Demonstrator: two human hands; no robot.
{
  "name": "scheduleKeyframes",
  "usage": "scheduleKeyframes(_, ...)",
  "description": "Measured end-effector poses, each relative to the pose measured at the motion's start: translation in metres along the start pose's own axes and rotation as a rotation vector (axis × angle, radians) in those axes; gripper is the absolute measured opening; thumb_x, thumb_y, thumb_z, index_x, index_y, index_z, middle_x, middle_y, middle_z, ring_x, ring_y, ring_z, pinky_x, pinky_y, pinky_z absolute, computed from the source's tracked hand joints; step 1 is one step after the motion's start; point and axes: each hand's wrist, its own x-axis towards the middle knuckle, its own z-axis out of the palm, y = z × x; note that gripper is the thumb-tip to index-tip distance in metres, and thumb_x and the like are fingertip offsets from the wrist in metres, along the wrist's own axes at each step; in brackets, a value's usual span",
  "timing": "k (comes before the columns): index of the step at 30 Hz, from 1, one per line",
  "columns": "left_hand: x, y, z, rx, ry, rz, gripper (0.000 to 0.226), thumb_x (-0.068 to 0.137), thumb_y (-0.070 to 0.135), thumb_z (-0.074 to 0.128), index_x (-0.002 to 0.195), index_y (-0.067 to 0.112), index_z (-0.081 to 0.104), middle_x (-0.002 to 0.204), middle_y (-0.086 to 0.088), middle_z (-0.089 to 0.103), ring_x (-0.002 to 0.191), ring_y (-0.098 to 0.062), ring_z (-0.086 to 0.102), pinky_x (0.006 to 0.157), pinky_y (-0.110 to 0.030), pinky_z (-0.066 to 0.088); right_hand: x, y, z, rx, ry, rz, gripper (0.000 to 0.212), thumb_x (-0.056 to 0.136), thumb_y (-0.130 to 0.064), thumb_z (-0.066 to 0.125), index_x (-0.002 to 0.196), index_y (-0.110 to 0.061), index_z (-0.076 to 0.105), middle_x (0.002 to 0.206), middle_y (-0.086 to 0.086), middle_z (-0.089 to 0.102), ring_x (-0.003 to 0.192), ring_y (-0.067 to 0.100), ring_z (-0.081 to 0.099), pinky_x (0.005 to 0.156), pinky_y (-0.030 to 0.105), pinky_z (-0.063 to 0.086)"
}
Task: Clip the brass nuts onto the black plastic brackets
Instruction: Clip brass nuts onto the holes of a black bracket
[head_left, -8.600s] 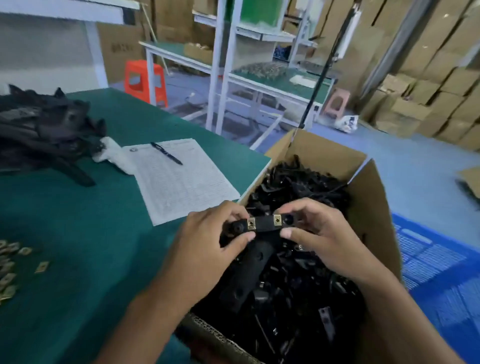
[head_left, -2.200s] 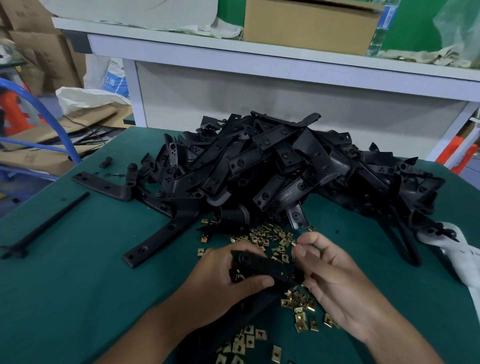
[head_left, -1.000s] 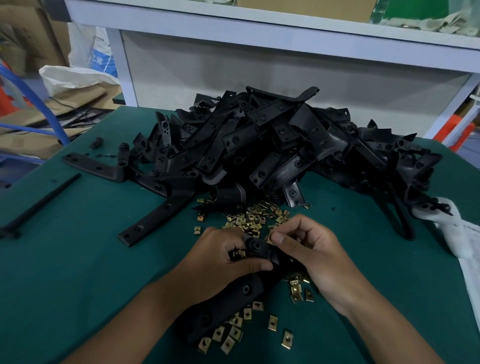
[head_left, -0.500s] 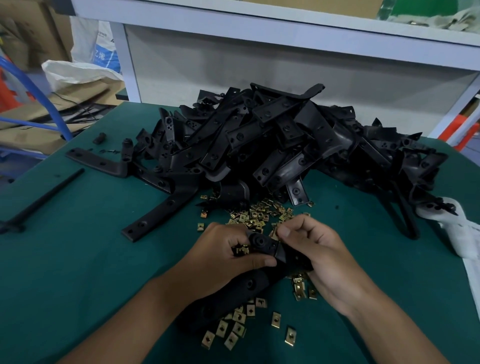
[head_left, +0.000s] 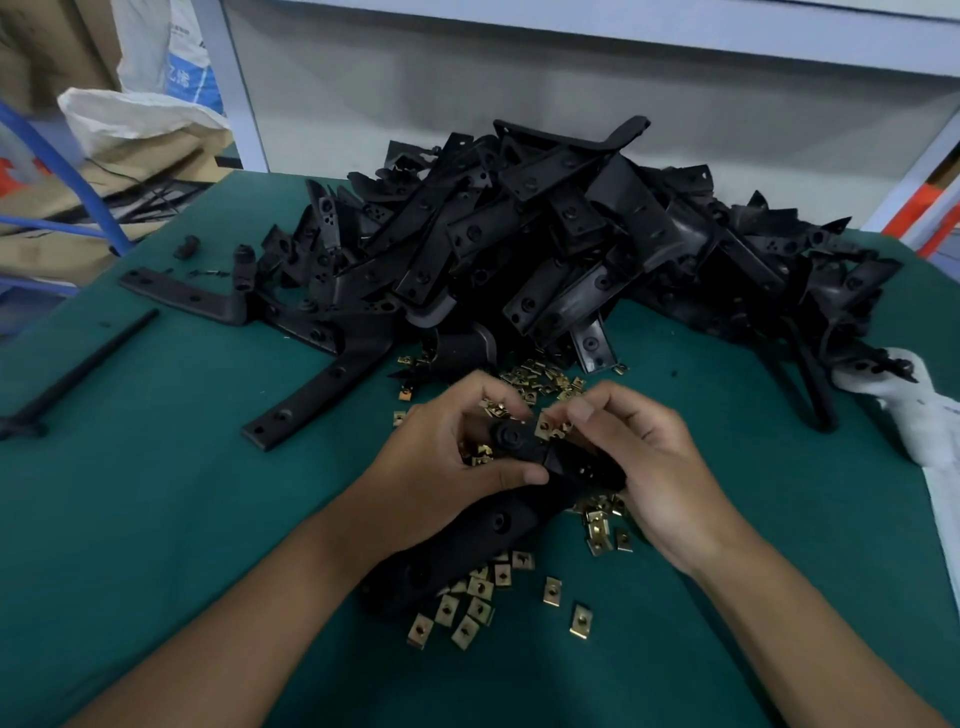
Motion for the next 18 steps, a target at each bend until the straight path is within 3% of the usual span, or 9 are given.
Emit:
scheduleKeyframes(3, -0.001, 0.0, 0.0, 0.007, 0.001, 0.013, 0.043, 0.074, 0.05, 0.083, 0.111, 0.049, 0.06, 0.092, 0.013, 0.073, 0.085, -0.011, 0.07, 0.075, -0.032, 0.06, 0.0, 0.001, -0.001, -0.115, 0.013, -0.074, 0.022, 0.089, -0.047, 0.063, 0.087, -0.027, 0.074, 0.102, -0.006, 0.073, 0.094, 0.007, 0.066, 0.078, 0.016, 0.049)
scheduleKeyframes(6, 0.0, 0.002, -0.001, 0.018, 0.028, 0.09, 0.04, 0.077, 0.043, 0.081, 0.113, 0.045, 0.066, 0.11, 0.024, 0.071, 0.098, -0.001, 0.068, 0.08, -0.011, 0.051, 0.0, 0.002, -0.003, -0.159, 0.002, -0.107, 0.023, 0.091, -0.045, 0.063, 0.09, -0.025, 0.075, 0.104, -0.003, 0.072, 0.097, 0.013, 0.067, 0.081, 0.022, 0.053)
scheduleKeyframes(13, 0.001, 0.001, -0.002, -0.074, 0.055, 0.099, 0.034, 0.077, 0.034, 0.084, 0.108, 0.038, 0.07, 0.108, 0.02, 0.073, 0.101, 0.001, 0.069, 0.084, -0.009, 0.049, 0.001, 0.002, -0.004, -0.091, -0.025, -0.056, 0.017, 0.093, -0.041, 0.064, 0.095, -0.029, 0.076, 0.101, -0.009, 0.073, 0.099, 0.008, 0.067, 0.083, 0.021, 0.051)
scheduleKeyframes(15, 0.002, 0.0, -0.004, -0.096, 0.069, 0.086, 0.035, 0.077, 0.038, 0.086, 0.108, 0.04, 0.069, 0.106, 0.016, 0.074, 0.1, -0.003, 0.07, 0.084, -0.014, 0.052, 0.003, 0.003, -0.007, -0.002, 0.022, -0.053, 0.018, 0.094, -0.028, 0.056, 0.093, -0.028, 0.074, 0.096, -0.01, 0.071, 0.088, 0.003, 0.062, 0.078, 0.021, 0.048)
scheduleKeyframes(18, 0.003, -0.002, -0.005, -0.136, 0.095, 0.057, 0.033, 0.075, 0.04, 0.082, 0.104, 0.043, 0.068, 0.1, 0.013, 0.074, 0.093, -0.006, 0.07, 0.079, -0.017, 0.054, 0.007, 0.006, -0.015, 0.199, 0.094, 0.006, 0.04, 0.091, -0.001, 0.036, 0.1, -0.02, 0.07, 0.108, 0.001, 0.073, 0.086, 0.008, 0.056, 0.083, 0.037, 0.038)
